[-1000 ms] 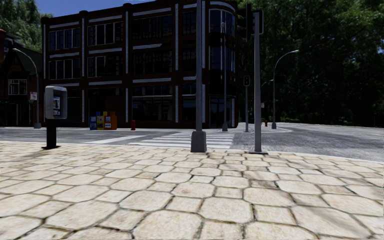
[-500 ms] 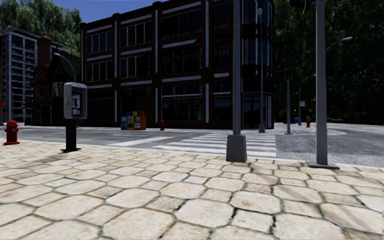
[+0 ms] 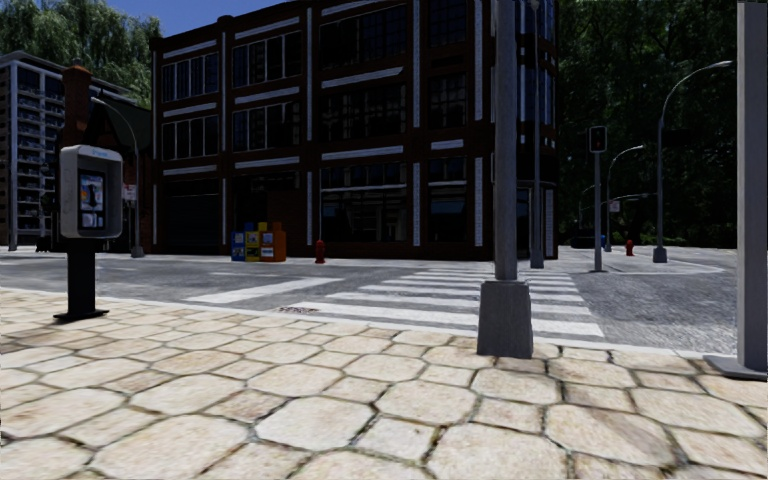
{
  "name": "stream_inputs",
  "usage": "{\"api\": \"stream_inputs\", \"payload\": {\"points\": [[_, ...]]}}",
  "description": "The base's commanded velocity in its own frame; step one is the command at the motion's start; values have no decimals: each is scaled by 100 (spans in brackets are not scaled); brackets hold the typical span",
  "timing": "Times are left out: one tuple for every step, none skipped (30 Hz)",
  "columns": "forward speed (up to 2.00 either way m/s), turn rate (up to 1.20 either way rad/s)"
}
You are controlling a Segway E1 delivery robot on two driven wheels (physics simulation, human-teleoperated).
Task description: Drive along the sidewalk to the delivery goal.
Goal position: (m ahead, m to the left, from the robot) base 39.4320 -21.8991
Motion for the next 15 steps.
{"api": "stream_inputs", "payload": {"points": [[200,0],[200,0],[200,0],[200,0],[200,0],[200,0],[200,0],[200,0],[200,0],[200,0],[200,0],[200,0],[200,0],[200,0],[200,0]]}}
